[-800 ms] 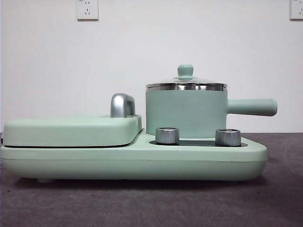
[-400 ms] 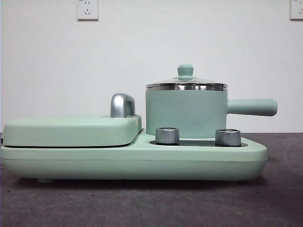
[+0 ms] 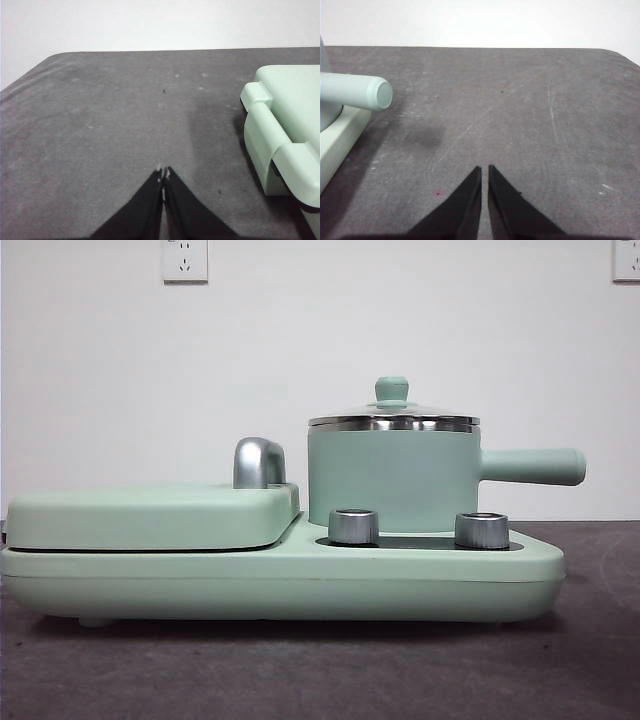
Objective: Put the buns in a small steamer
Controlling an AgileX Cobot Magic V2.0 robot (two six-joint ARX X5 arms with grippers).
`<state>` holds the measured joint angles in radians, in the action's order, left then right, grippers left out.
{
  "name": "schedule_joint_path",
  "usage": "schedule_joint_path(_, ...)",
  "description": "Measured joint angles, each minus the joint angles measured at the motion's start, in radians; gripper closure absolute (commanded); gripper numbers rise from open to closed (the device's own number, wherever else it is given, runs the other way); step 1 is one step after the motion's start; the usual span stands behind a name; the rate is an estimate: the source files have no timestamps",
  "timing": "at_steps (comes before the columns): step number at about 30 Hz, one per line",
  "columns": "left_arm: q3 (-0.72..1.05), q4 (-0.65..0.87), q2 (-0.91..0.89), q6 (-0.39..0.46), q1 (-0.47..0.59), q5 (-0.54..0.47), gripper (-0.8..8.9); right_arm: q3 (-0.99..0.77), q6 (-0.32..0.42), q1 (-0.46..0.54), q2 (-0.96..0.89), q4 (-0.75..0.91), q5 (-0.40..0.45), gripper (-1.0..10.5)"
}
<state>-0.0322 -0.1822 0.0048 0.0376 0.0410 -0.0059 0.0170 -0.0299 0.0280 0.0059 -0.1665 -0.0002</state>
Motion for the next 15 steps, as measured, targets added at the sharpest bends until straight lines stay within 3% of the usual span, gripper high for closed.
schedule_joint_path(15,0.0,0.0,0.0,0.0,0.0,0.0,8.07,0.0,0.0,0.0,0.0,0.0,0.0,9.3)
